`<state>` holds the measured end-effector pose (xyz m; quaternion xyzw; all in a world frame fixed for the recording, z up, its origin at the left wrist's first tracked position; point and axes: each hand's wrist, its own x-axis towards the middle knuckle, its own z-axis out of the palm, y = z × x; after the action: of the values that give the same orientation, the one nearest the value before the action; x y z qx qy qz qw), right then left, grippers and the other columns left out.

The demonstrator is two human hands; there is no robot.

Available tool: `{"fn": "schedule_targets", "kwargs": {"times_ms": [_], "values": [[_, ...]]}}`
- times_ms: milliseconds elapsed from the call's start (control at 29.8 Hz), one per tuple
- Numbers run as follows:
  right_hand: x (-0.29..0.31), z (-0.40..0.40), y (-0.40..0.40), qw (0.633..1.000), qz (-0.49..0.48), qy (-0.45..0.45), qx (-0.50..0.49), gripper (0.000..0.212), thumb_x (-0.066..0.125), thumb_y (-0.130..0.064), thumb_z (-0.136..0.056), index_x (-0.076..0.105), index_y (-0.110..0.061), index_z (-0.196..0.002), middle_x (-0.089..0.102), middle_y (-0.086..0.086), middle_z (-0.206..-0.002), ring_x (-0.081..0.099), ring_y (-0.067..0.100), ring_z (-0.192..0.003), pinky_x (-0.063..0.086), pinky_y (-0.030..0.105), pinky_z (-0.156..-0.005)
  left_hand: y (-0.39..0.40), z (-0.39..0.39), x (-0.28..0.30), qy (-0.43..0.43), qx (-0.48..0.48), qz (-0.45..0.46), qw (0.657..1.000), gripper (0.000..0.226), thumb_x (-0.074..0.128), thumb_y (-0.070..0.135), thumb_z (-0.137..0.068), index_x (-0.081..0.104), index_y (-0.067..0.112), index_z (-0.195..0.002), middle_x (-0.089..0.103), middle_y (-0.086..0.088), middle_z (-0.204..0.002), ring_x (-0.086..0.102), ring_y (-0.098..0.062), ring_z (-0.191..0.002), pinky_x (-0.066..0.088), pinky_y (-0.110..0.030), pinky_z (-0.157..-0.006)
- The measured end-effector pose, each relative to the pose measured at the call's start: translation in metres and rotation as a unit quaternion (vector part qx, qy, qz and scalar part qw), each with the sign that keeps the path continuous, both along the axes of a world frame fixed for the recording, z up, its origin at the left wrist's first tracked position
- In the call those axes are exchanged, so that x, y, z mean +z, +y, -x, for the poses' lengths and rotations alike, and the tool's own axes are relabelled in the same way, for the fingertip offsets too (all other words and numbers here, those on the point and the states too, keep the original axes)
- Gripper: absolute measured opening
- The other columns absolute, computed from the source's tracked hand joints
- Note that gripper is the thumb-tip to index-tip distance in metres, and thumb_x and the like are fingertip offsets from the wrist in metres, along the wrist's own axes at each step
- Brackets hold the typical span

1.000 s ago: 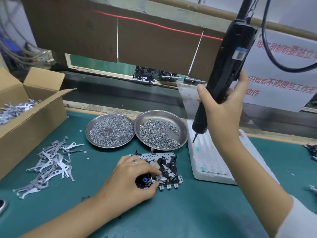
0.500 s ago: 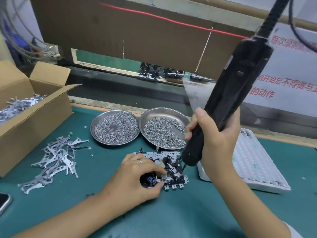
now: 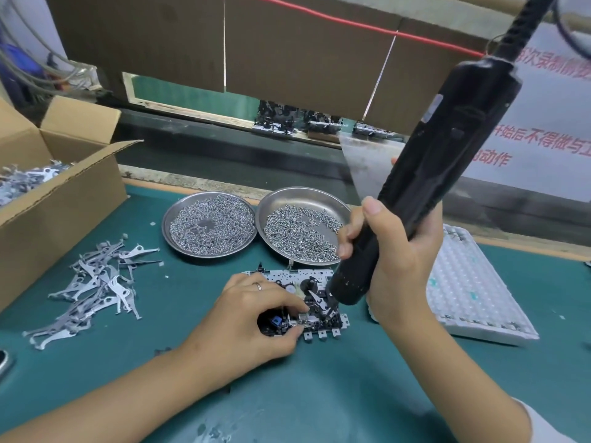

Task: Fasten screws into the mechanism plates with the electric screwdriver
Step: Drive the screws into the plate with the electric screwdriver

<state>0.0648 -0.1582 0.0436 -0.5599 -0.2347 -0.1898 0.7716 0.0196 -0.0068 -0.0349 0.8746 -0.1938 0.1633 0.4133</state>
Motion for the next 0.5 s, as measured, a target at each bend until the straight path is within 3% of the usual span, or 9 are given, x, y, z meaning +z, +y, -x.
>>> {"fn": "schedule_targets", "kwargs": {"times_ms": [235,503], "values": [[0.000,0.001,0.005,1.000,-0.008,-0.001,0.012,0.019,0.063,-0.021,-0.076,0.048,-0.028,-0.086,0.048,0.002,-0.053,0.046,0.022,-0.038,0.039,0.026,-0.045,0.000,-0.001,0.001,-0.002,-0.002,-0.003,1.000,0.022,0.066,0.042,-0.067,0.073,0.032,-0.085,0.065,0.026,-0.078,0.053,0.004,-0.086,0.033,-0.020,-0.090],[0.002,0.004,0.012,1.000,-0.015,0.003,0.024,0.025,0.062,-0.022,-0.076,0.044,-0.020,-0.093,0.049,0.001,-0.049,0.046,0.022,-0.037,0.040,0.026,-0.044,-0.001,-0.001,0.001,-0.013,-0.001,-0.005,1.000,0.024,0.064,0.043,-0.067,0.073,0.031,-0.086,0.066,0.023,-0.078,0.052,0.005,-0.086,0.034,-0.020,-0.090]]}}
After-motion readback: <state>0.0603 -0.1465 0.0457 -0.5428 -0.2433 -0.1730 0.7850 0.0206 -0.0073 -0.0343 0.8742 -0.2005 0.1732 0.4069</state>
